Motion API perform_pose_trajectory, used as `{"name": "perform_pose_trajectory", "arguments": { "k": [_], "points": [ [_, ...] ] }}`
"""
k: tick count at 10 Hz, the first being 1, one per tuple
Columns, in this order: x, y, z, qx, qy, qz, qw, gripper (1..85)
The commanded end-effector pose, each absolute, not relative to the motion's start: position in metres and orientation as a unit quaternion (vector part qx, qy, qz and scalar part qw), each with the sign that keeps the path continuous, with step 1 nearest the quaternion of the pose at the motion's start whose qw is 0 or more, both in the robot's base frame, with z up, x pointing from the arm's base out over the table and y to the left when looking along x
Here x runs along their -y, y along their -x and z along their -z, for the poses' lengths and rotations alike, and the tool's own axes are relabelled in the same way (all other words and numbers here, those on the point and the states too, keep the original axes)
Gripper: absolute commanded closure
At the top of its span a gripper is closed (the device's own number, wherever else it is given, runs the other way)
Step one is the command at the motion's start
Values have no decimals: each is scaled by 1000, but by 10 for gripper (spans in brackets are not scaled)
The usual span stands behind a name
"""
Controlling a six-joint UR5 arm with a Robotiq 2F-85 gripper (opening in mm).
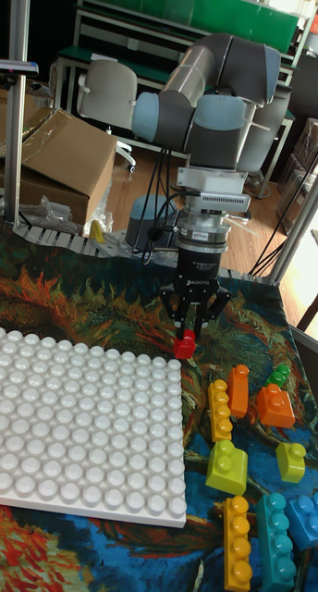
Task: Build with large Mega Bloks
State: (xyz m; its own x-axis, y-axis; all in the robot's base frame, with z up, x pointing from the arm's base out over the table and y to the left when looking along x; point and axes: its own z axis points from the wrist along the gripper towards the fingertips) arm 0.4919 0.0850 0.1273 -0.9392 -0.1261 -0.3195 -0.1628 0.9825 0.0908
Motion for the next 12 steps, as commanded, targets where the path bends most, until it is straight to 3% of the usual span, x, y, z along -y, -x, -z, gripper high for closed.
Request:
{"name": "perform_pose_trajectory", "arguments": {
  "k": [1,3,6,12],
  "points": [
    [-79,-515,-117,-979,91,-58,176,843],
    [-82,-532,-101,-976,99,-54,187,843],
    [-98,-540,-118,-977,101,-51,180,843],
    [-100,-554,-124,-969,124,-48,210,843]
  ]
}}
